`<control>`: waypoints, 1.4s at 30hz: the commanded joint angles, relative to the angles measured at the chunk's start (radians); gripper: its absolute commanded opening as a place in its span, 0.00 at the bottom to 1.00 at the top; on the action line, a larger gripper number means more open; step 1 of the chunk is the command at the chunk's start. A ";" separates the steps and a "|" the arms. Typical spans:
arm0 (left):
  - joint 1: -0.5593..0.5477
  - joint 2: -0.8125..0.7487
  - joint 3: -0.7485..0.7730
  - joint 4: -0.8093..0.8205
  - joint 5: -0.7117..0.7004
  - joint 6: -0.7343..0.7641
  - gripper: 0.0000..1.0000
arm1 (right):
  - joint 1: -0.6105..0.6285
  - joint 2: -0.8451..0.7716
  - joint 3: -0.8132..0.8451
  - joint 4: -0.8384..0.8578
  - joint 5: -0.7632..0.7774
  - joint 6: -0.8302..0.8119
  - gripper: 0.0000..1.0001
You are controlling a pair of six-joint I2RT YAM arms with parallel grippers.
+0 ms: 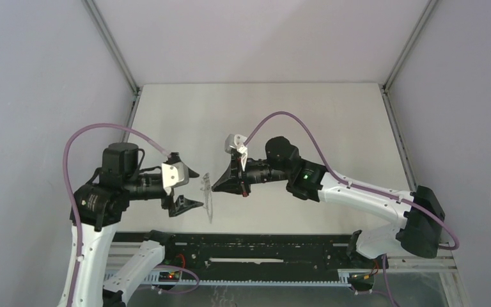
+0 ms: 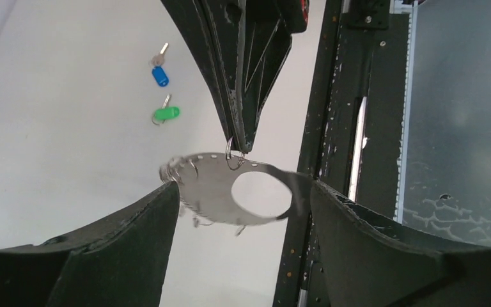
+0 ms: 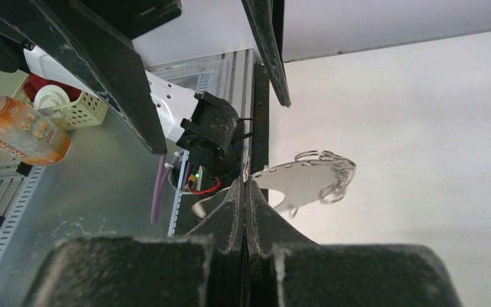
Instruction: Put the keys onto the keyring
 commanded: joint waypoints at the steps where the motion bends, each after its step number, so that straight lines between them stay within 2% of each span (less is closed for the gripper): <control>1: 0.002 0.013 0.055 -0.023 0.071 -0.011 0.79 | 0.009 -0.051 -0.005 0.000 -0.007 -0.036 0.00; 9: -0.013 0.003 -0.012 -0.022 0.079 0.002 0.61 | 0.020 -0.059 -0.005 0.026 -0.007 -0.031 0.00; 12: -0.020 0.005 -0.030 0.011 0.071 -0.053 0.55 | 0.026 -0.061 -0.005 0.030 0.003 -0.034 0.00; 20: -0.035 0.017 -0.057 0.039 0.060 -0.103 0.46 | 0.049 -0.068 -0.004 0.046 0.032 -0.047 0.00; 30: -0.049 0.037 -0.059 0.048 0.081 -0.115 0.41 | 0.062 -0.069 -0.004 0.077 0.033 -0.047 0.00; 42: -0.070 0.046 -0.051 0.052 0.098 -0.120 0.17 | 0.070 -0.068 -0.004 0.090 0.016 -0.041 0.00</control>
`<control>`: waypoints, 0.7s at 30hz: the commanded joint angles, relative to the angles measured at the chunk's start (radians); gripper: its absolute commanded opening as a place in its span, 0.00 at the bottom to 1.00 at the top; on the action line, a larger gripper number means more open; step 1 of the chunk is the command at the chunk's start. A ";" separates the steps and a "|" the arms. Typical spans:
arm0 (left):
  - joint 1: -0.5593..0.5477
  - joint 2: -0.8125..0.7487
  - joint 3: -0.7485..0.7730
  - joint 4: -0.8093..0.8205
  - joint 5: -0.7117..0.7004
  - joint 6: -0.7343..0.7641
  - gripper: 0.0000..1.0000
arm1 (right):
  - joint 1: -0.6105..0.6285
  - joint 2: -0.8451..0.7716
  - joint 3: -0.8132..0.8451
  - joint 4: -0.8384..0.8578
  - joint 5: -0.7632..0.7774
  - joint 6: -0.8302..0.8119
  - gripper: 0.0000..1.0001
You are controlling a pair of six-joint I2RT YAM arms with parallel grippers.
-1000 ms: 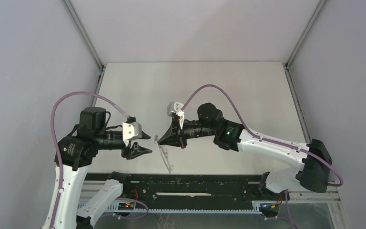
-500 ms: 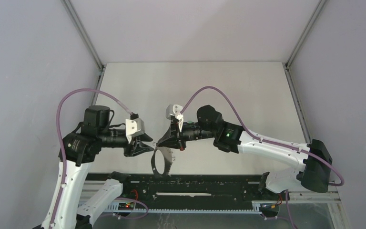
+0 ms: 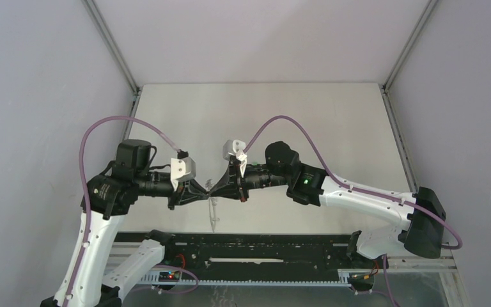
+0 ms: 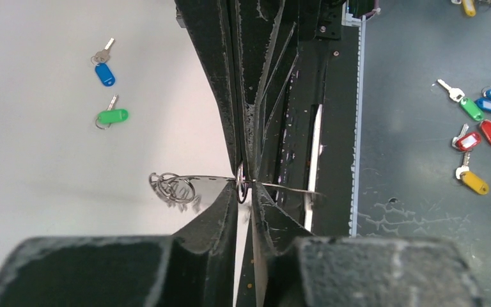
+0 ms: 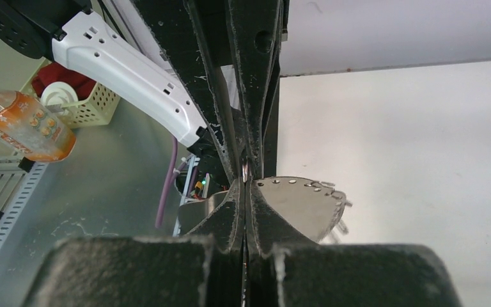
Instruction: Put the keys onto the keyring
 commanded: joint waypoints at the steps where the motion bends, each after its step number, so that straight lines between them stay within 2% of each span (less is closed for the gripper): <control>1: -0.006 0.000 -0.002 0.020 0.034 -0.008 0.13 | 0.016 -0.043 0.003 0.070 -0.008 -0.009 0.00; 3: -0.006 -0.005 -0.002 0.020 0.027 -0.007 0.06 | 0.016 -0.043 0.003 0.073 -0.011 -0.009 0.00; 5: -0.007 -0.010 0.000 0.019 0.022 -0.007 0.03 | 0.016 -0.047 0.003 0.074 -0.023 -0.009 0.00; 7: -0.007 -0.013 0.002 0.016 0.019 -0.007 0.05 | 0.016 -0.051 0.003 0.067 -0.038 -0.014 0.00; 10: -0.007 -0.018 0.014 0.006 0.018 -0.004 0.17 | 0.008 -0.060 0.003 0.053 -0.061 -0.018 0.00; 12: -0.007 -0.024 0.021 0.001 0.015 0.009 0.21 | 0.003 -0.067 0.003 0.048 -0.073 -0.017 0.00; 16: -0.009 -0.029 0.027 -0.005 0.006 0.046 0.21 | -0.004 -0.070 0.003 0.052 -0.099 -0.007 0.00; 21: -0.009 -0.026 0.030 0.026 0.024 0.009 0.19 | -0.004 -0.059 0.004 0.067 -0.102 0.007 0.00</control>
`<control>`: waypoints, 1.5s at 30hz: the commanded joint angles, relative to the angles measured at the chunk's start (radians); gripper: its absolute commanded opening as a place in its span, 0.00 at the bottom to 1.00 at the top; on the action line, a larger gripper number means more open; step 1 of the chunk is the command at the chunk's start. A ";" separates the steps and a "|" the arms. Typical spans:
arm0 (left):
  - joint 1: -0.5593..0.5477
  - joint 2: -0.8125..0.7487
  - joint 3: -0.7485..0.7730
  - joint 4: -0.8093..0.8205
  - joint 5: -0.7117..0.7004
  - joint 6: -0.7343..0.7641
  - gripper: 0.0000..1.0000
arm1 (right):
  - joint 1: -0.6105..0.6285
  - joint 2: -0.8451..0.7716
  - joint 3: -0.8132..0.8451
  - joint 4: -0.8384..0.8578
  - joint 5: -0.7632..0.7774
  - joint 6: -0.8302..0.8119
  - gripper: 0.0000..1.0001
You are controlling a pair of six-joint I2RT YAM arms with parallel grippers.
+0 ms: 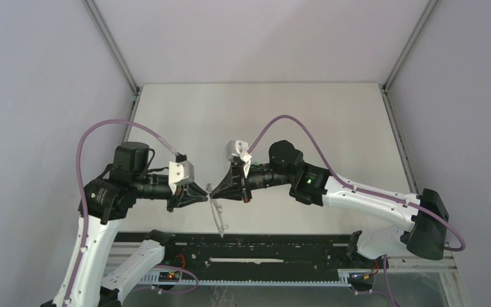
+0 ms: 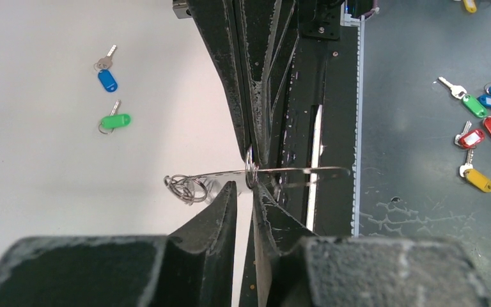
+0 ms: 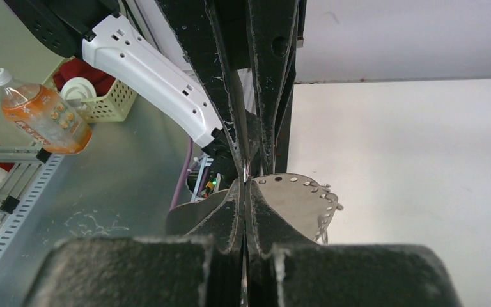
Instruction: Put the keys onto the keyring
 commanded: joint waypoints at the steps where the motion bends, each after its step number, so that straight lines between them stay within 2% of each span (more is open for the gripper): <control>1: -0.005 0.000 0.026 0.028 0.031 -0.006 0.19 | 0.002 -0.032 0.011 0.064 -0.040 0.013 0.00; 5: -0.018 -0.002 0.019 0.040 0.056 -0.029 0.22 | 0.004 -0.016 0.028 0.054 -0.031 0.014 0.00; 12: -0.037 -0.003 0.012 0.070 0.005 -0.071 0.25 | 0.004 -0.013 0.028 0.057 -0.013 0.015 0.00; 14: -0.039 -0.003 0.005 0.076 -0.020 -0.069 0.20 | 0.004 -0.013 0.028 0.059 -0.013 0.018 0.00; 17: -0.043 -0.004 -0.008 0.121 -0.089 -0.121 0.02 | 0.005 -0.012 0.028 0.064 -0.017 0.022 0.00; 18: -0.043 -0.005 -0.014 0.142 -0.105 -0.150 0.01 | 0.006 -0.012 0.029 0.066 -0.017 0.024 0.00; 19: -0.043 -0.005 -0.016 0.152 -0.107 -0.159 0.03 | 0.008 -0.011 0.028 0.067 -0.017 0.025 0.00; 22: -0.052 -0.010 -0.024 0.189 -0.098 -0.195 0.20 | 0.011 -0.009 0.028 0.072 -0.002 0.025 0.00; 23: -0.057 -0.013 -0.028 0.199 -0.096 -0.202 0.19 | 0.013 -0.009 0.028 0.072 0.005 0.026 0.00; 24: -0.062 -0.016 -0.030 0.203 -0.087 -0.197 0.17 | 0.013 -0.009 0.028 0.072 0.008 0.025 0.00; 26: -0.068 -0.022 -0.036 0.203 -0.073 -0.175 0.03 | 0.013 -0.013 0.029 0.069 0.013 0.025 0.00; 29: -0.070 -0.045 -0.047 0.203 -0.049 -0.128 0.00 | 0.013 -0.024 0.028 0.056 0.020 0.017 0.00; 33: -0.070 -0.117 -0.088 0.234 -0.034 -0.020 0.00 | 0.010 -0.068 0.027 0.012 0.026 -0.032 0.19; 36: -0.070 -0.160 -0.111 0.250 -0.012 0.105 0.00 | 0.008 -0.117 0.027 -0.029 0.041 -0.085 0.40; 38: -0.070 -0.181 -0.124 0.255 0.014 0.173 0.00 | 0.008 -0.154 0.027 -0.064 0.053 -0.135 0.49; 41: -0.076 -0.194 -0.130 0.276 0.034 0.237 0.00 | 0.008 -0.198 0.027 -0.114 0.060 -0.194 0.52; 45: -0.090 -0.184 -0.124 0.300 0.049 0.278 0.00 | 0.013 -0.229 0.027 -0.152 0.062 -0.241 0.51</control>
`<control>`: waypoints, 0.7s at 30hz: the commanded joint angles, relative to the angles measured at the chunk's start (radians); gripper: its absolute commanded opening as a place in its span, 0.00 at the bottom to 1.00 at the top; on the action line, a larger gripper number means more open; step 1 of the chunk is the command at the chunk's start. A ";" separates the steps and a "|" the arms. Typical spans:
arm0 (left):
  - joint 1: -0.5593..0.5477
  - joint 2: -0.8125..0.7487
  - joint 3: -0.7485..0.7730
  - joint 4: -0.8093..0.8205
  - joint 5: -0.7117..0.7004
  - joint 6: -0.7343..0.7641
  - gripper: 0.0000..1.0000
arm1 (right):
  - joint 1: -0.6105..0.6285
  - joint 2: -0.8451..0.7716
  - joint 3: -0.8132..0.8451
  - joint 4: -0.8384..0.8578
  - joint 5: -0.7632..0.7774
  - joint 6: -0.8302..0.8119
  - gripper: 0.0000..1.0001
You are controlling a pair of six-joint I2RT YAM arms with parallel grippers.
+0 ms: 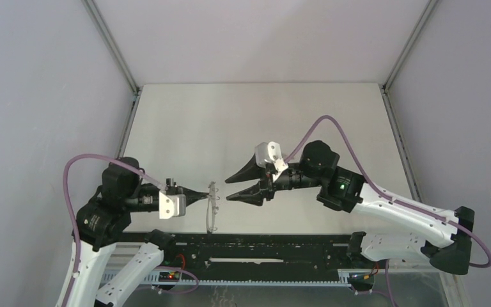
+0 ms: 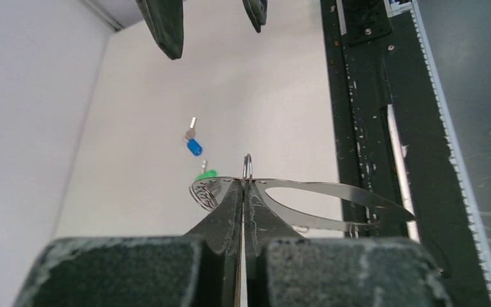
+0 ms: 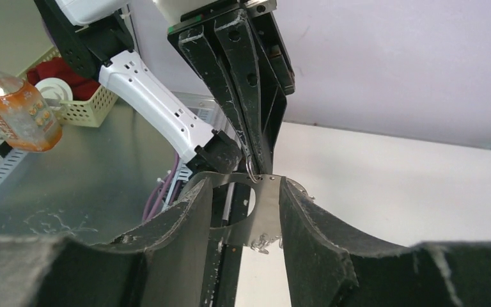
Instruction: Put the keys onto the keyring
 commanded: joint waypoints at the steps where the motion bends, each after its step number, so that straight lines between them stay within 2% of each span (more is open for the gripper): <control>1: -0.023 0.008 -0.010 0.087 0.057 0.101 0.00 | 0.015 -0.028 0.026 -0.057 0.026 -0.090 0.50; 6: -0.065 0.001 -0.029 0.173 0.044 0.086 0.00 | 0.062 -0.017 0.026 -0.067 0.138 -0.135 0.48; 12: -0.144 -0.003 -0.039 0.202 -0.037 0.193 0.00 | 0.150 -0.010 0.027 -0.060 0.321 -0.231 0.46; 21: -0.160 -0.019 -0.058 0.270 -0.027 0.176 0.00 | 0.197 -0.028 0.027 -0.097 0.391 -0.282 0.42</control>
